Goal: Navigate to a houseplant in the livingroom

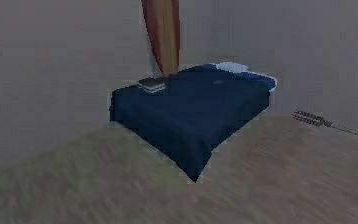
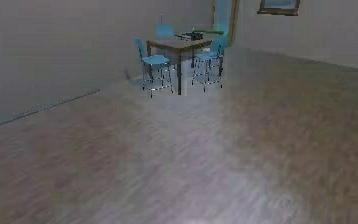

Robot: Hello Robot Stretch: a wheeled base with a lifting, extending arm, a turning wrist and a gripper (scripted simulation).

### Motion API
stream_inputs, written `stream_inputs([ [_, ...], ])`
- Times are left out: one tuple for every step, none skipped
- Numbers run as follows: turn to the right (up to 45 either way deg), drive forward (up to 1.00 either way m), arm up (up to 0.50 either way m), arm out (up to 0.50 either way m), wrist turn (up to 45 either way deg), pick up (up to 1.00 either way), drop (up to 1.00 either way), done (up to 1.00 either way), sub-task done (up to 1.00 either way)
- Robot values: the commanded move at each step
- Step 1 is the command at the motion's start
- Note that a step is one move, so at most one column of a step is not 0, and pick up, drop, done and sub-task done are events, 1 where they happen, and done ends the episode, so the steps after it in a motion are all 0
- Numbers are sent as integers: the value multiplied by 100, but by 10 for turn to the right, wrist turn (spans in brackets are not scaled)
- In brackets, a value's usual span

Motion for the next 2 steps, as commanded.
stream_inputs([
  [450,0,0,0,0,0,0,0,0],
  [450,0,0,0,0,0,0,0,0],
])
